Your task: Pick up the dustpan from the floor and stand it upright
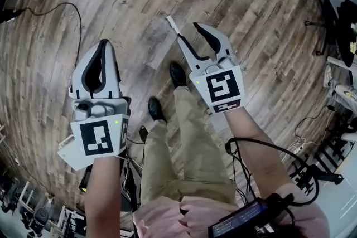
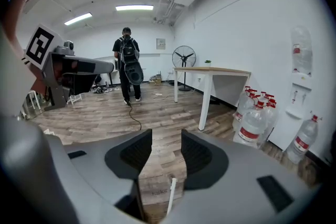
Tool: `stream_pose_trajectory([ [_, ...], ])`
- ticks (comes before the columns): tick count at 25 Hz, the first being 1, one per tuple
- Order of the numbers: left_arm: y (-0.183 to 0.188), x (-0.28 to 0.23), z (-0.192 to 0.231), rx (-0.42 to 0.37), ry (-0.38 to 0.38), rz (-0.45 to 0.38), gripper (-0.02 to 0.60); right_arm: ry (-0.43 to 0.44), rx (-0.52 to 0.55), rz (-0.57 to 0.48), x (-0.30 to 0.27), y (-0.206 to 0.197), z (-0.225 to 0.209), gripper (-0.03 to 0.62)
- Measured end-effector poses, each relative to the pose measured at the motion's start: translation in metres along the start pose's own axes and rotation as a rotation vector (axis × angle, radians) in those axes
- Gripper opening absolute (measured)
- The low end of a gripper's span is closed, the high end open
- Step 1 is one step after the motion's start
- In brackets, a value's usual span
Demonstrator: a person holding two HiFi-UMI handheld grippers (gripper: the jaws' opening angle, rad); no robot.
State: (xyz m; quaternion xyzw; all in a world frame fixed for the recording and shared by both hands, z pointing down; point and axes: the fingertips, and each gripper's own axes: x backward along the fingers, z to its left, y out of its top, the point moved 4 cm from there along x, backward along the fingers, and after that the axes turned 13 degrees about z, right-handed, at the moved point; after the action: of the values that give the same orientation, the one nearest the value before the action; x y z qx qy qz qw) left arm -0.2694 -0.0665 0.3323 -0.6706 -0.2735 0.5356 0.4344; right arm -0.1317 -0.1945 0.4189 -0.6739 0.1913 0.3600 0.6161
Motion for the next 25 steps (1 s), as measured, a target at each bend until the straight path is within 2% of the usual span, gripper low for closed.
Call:
stream_pose_trajectory([
  [10, -0.056, -0.049, -0.001, 0.047, -0.015, 0.022, 0.012, 0.023, 0.034, 0.082, -0.068, -0.047, -0.003, 0.183],
  [17, -0.083, -0.086, -0.007, 0.012, -0.060, 0.025, 0.012, 0.023, 0.029, 0.117, -0.109, -0.077, -0.005, 0.190],
  [25, -0.126, -0.109, -0.008, 0.034, -0.047, 0.060, 0.012, 0.033, 0.028, 0.170, -0.140, -0.120, -0.009, 0.199],
])
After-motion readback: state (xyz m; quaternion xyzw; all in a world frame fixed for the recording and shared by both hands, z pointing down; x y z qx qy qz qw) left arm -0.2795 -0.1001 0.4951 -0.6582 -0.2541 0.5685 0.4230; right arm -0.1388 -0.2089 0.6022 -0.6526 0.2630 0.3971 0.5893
